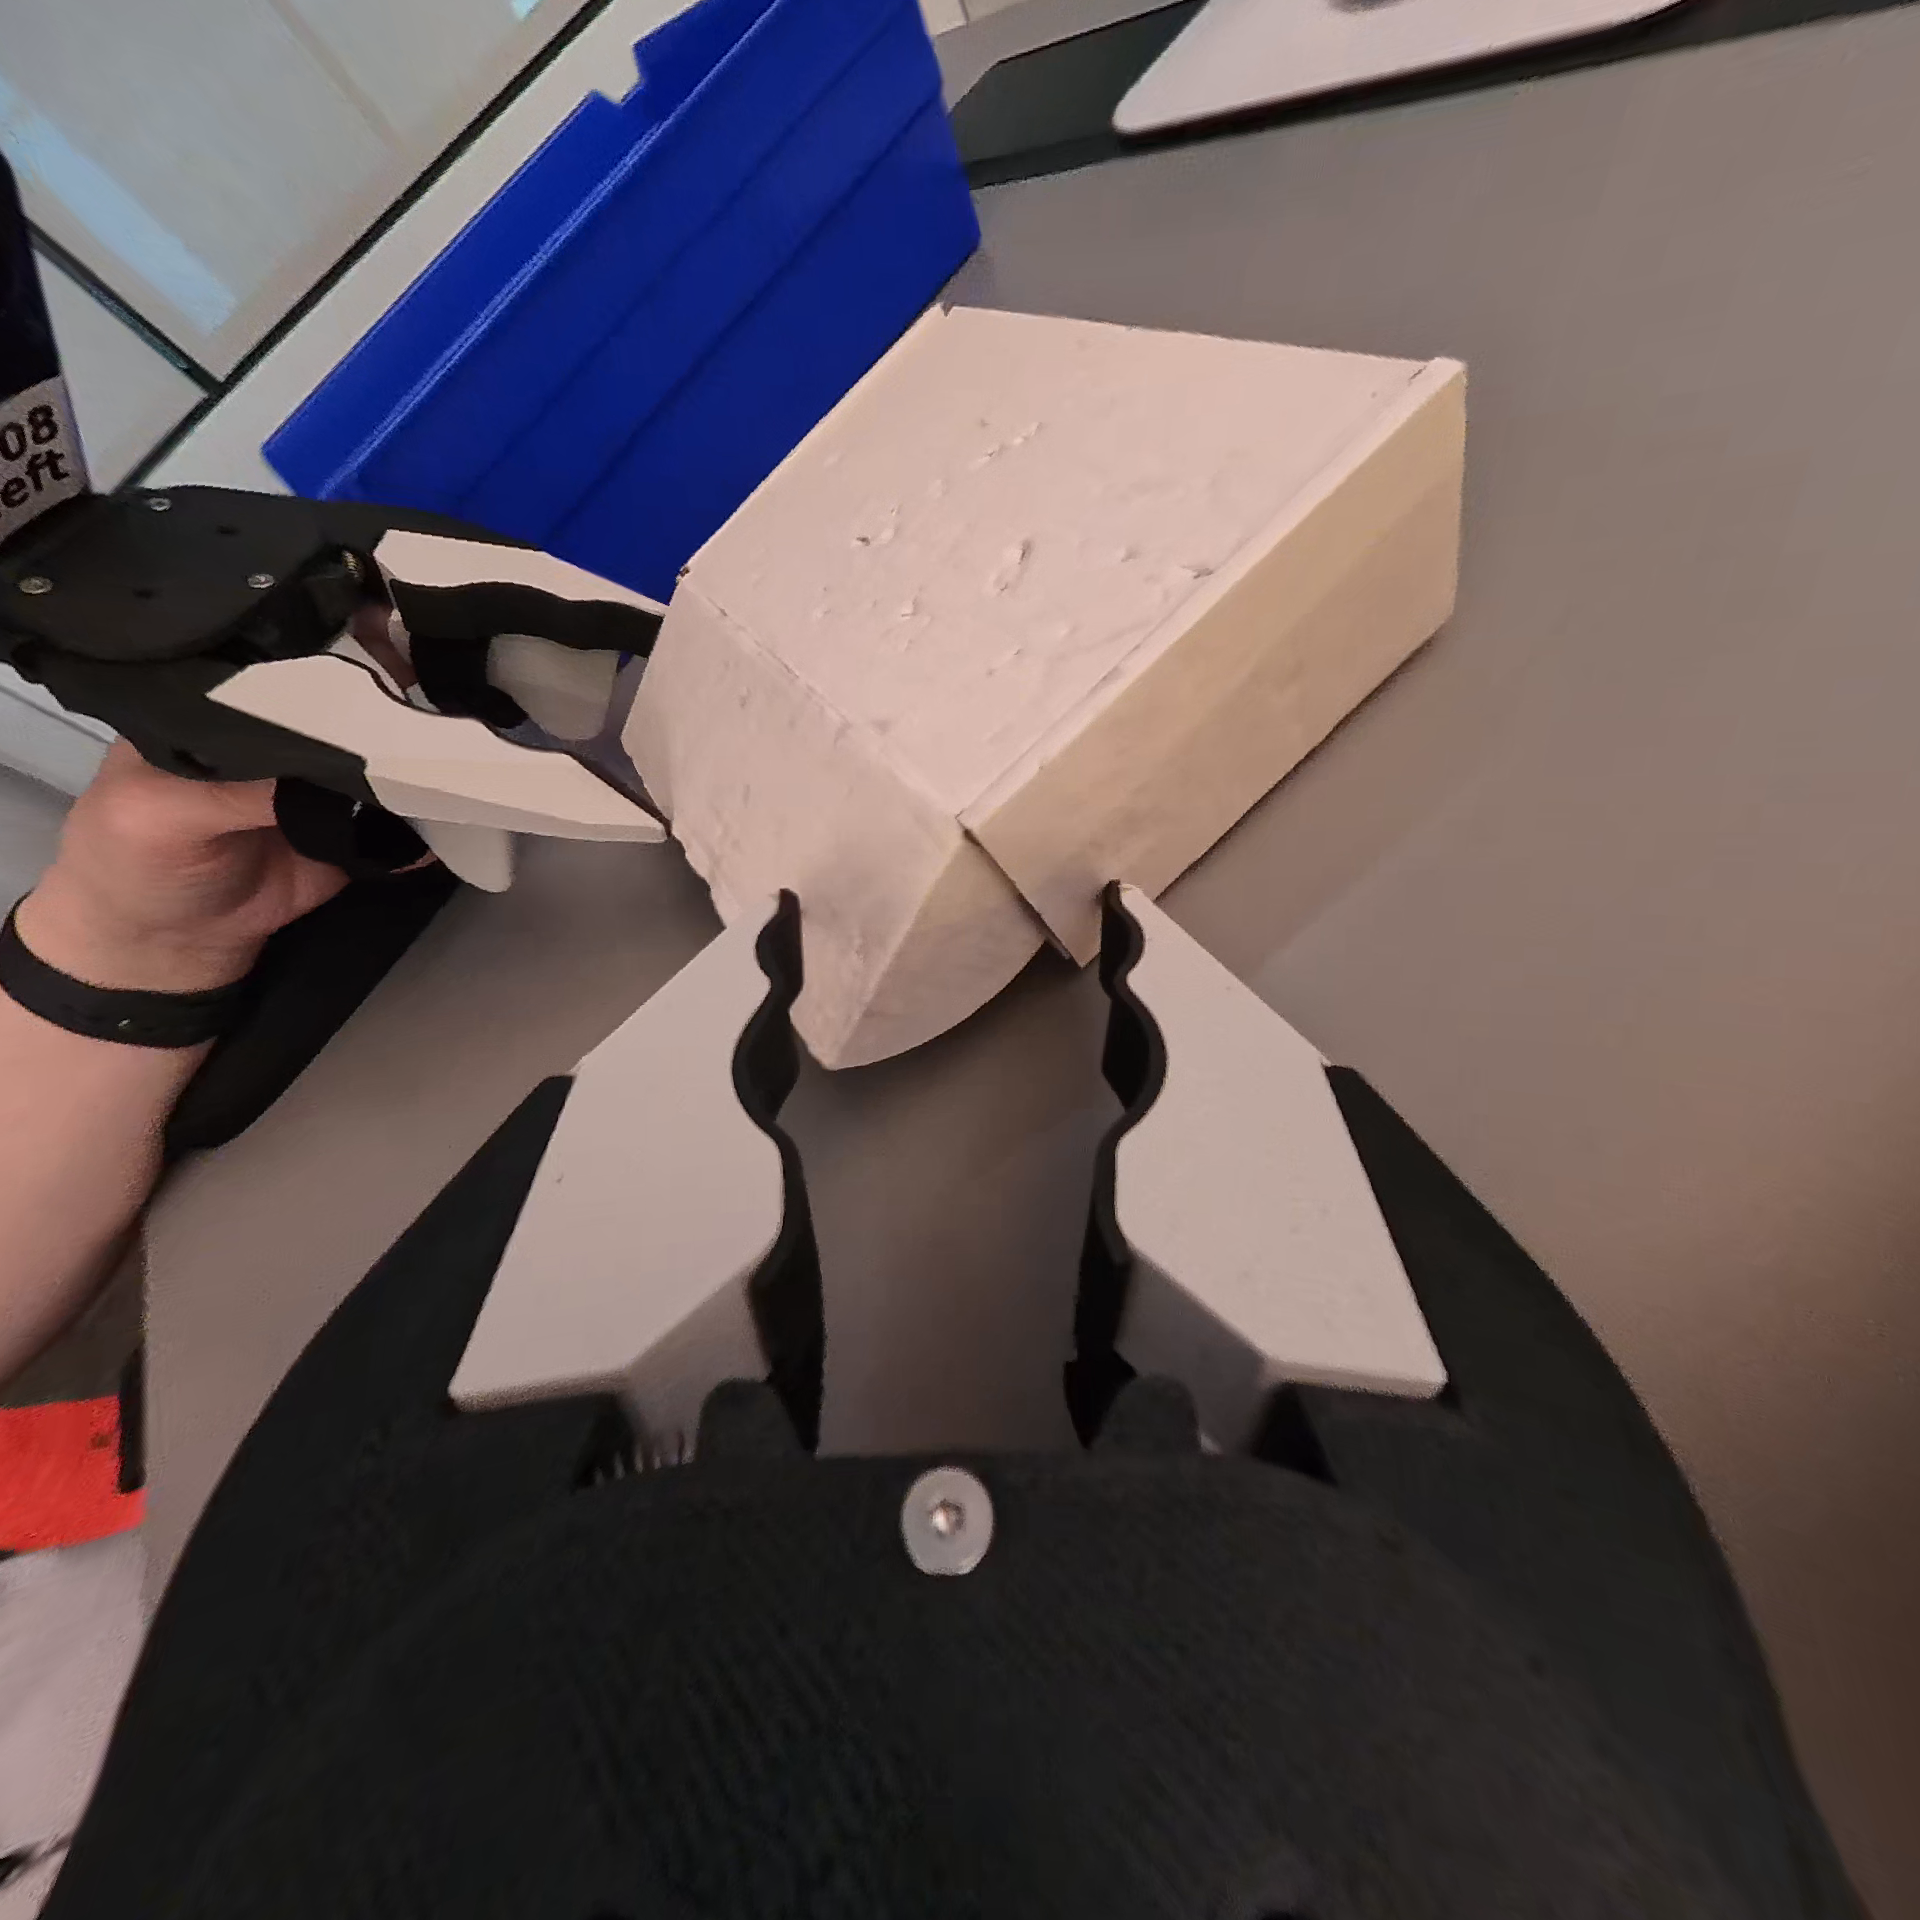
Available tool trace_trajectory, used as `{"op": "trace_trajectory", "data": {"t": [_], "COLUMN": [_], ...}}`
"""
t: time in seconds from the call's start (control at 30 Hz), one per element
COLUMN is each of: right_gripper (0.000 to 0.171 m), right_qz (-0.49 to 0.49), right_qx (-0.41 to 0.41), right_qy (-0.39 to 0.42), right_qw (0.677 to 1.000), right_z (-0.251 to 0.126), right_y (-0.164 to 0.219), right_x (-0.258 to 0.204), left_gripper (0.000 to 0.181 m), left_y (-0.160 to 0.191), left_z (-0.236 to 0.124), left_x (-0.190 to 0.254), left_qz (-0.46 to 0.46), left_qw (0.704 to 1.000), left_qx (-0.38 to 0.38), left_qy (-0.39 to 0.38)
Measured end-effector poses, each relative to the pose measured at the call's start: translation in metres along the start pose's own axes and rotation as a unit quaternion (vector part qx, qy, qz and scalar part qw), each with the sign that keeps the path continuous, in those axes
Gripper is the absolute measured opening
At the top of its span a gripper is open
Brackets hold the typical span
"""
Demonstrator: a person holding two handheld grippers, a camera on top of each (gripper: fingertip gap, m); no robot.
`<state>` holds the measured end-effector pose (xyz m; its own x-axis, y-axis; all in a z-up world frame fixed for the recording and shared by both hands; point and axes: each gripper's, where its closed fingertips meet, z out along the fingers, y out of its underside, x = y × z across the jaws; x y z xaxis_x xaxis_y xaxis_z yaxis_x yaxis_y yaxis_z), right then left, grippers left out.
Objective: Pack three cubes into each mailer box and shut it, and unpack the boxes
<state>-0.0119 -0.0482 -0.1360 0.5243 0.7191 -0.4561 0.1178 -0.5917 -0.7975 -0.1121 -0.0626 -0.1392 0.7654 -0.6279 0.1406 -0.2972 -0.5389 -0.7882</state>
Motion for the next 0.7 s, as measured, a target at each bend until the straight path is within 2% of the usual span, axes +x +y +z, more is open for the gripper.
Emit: {"op": "trace_trajectory", "data": {"t": [0.03,0.4,0.47,0.57,0.63,0.7], "right_gripper": [0.058,0.063,0.067,0.084,0.089,0.092], "right_qz": [0.002,-0.063,-0.071,-0.083,-0.062,-0.049], "right_qx": [-0.004,-0.055,-0.051,-0.036,-0.038,-0.030], "right_qy": [-0.005,-0.012,-0.003,0.019,-0.001,-0.021], "right_qw": [1.000,0.996,0.996,0.996,0.997,0.998], "right_z": [-0.004,-0.068,-0.076,-0.082,-0.080,-0.077], "right_y": [0.006,0.082,0.089,0.089,0.088,0.081], "right_x": [-0.006,-0.079,-0.081,-0.071,-0.071,-0.073], "left_gripper": [0.070,0.059,0.069,0.076,0.084,0.083], "left_y": [0.005,0.064,0.068,0.059,0.056,0.056], "left_z": [-0.005,-0.065,-0.073,-0.083,-0.085,-0.082], "left_x": [0.006,0.100,0.104,0.103,0.108,0.100], "left_qz": [0.005,0.004,-0.012,-0.037,-0.056,-0.046], "left_qw": [1.000,0.999,0.999,0.995,0.990,0.992], "left_qx": [-0.004,0.003,0.022,0.066,0.054,0.031], "left_qy": [0.002,0.050,0.047,0.068,0.118,0.114]}}
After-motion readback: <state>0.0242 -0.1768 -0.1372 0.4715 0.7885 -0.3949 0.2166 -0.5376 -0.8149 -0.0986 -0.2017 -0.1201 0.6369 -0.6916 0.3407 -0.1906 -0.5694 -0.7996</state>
